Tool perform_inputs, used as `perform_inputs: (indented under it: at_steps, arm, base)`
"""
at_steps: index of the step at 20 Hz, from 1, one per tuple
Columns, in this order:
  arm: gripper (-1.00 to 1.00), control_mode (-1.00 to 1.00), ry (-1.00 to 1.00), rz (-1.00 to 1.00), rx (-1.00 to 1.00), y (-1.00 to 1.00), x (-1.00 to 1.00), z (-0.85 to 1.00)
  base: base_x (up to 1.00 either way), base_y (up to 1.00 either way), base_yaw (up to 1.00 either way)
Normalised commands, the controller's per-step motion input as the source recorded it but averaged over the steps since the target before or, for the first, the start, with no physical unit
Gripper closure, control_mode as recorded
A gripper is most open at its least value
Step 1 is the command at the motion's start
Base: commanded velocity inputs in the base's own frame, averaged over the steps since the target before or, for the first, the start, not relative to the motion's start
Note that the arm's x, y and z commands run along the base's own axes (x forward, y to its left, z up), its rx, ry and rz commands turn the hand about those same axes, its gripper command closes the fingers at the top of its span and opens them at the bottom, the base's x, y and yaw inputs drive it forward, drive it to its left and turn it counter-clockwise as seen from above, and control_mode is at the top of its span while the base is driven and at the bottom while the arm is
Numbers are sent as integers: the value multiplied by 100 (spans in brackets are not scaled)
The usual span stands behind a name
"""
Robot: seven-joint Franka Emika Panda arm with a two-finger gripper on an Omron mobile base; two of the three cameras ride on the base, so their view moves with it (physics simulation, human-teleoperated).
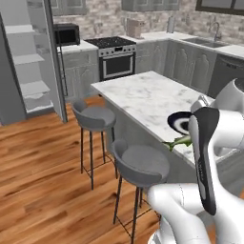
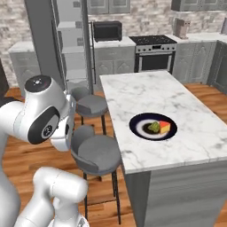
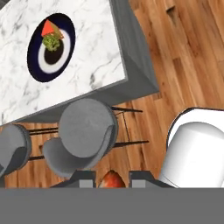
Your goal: Take the cheese, fish, and broccoli from the fridge and place them on the plate on the dining counter to create an appetizer plate.
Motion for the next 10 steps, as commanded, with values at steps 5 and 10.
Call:
perform_inputs:
  at_steps: [5,10]
  arm:
    - [100,100,0,0,0,0,0,0]
    - [100,100,0,0,0,0,0,0]
  base:
    - [88,11,-28]
    - [82,2,-31]
